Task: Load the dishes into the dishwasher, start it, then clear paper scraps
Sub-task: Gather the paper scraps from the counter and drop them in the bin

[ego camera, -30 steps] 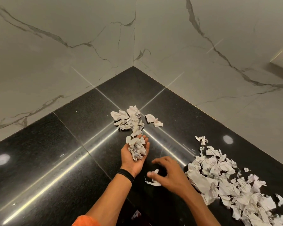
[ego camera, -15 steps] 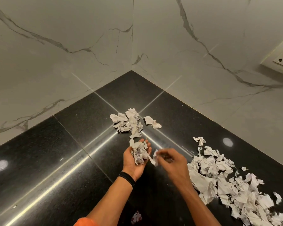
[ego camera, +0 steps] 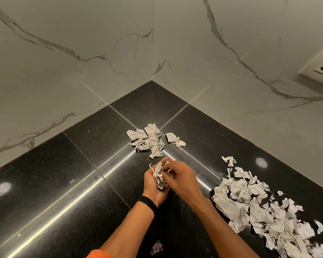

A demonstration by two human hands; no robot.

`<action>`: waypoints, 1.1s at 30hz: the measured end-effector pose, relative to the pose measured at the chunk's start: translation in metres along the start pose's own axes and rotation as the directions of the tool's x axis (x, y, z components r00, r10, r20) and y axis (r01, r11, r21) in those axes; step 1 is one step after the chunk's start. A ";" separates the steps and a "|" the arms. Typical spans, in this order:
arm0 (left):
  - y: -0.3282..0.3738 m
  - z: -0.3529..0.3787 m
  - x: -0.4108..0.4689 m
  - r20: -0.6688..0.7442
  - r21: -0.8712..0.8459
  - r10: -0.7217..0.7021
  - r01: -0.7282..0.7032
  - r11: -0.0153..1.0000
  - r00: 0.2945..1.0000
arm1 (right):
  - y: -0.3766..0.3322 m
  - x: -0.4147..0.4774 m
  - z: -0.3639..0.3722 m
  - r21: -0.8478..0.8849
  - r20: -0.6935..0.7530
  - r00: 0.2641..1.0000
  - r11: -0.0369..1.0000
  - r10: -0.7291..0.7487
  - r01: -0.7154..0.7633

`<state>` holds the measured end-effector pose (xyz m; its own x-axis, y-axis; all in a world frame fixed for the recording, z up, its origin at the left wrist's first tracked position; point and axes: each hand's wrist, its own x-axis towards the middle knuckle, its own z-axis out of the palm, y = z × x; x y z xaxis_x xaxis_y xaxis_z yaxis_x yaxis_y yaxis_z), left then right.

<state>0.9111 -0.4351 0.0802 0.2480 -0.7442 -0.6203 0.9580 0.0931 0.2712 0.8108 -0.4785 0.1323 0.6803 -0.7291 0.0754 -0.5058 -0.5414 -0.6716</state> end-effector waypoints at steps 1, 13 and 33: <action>0.000 -0.001 0.001 0.007 -0.007 -0.005 0.005 1.000 1.000 | 0.000 0.001 0.001 -0.015 0.003 1.000 1.000 -0.004 0.004; 0.009 -0.003 0.000 0.078 -0.110 0.017 -0.009 0.994 0.997 | 0.002 0.024 -0.006 0.232 -0.033 0.983 0.958 0.181 -0.169; 0.033 -0.007 0.017 -0.014 -0.207 0.024 -0.027 0.978 1.000 | 0.047 0.074 0.019 0.189 -0.049 0.980 0.965 0.194 -0.182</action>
<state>0.9483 -0.4397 0.0737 0.2732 -0.7322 -0.6238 0.9601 0.2481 0.1293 0.8480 -0.5501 0.0922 0.5422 -0.8400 -0.0201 -0.5116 -0.3110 -0.8010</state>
